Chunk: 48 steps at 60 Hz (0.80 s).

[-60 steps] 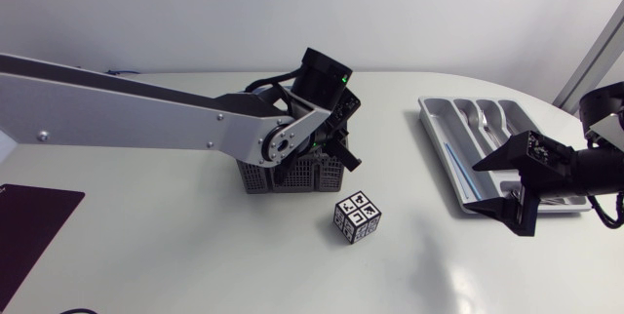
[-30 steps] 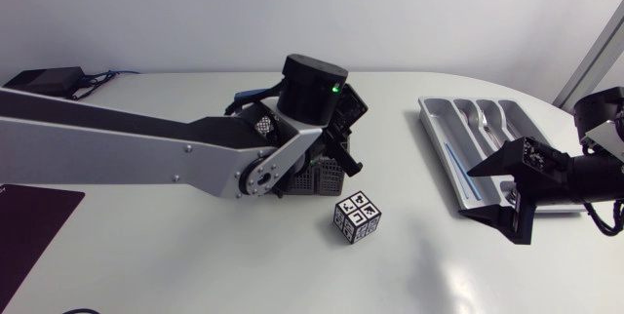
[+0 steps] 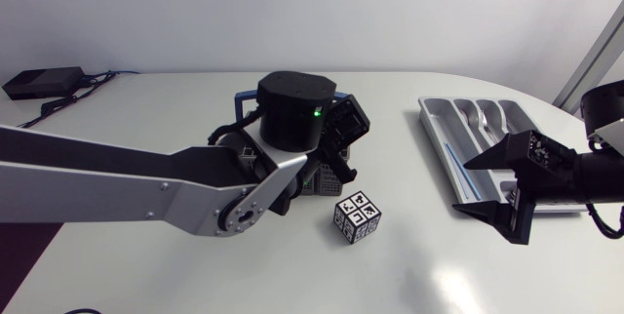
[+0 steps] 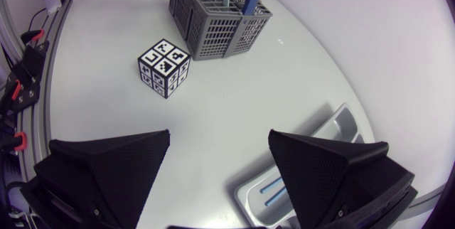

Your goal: Transfer all utensils from the basket to the drawer tray.

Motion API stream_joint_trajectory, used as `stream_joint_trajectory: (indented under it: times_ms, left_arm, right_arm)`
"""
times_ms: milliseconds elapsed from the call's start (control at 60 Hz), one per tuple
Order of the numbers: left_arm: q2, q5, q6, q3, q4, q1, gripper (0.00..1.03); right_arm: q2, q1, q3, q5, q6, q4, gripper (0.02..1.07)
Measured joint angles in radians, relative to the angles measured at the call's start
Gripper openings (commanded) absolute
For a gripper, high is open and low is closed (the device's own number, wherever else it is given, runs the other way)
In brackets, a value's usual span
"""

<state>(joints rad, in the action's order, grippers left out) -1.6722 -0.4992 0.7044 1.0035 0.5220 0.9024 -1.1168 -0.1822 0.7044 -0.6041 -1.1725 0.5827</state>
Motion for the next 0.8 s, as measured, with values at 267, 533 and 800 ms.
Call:
stream_joint_trajectory:
  times_ms: [267, 533, 800]
  left_arm:
    - [0.131, -0.026, -0.029, -0.003, -0.036, 0.002, 0.03]
    - [0.200, -0.006, -0.171, 0.025, -0.242, 0.004, 0.03]
    - [0.202, 0.143, -0.431, 0.191, -0.576, 0.004, 0.03]
  right_arm:
    - [0.143, 0.117, 0.000, -0.001, 0.259, -0.089, 1.02]
    - [0.184, 0.311, 0.033, 0.105, 0.607, -0.151, 1.02]
    - [0.139, 0.516, 0.100, 0.217, 0.790, -0.211, 0.96]
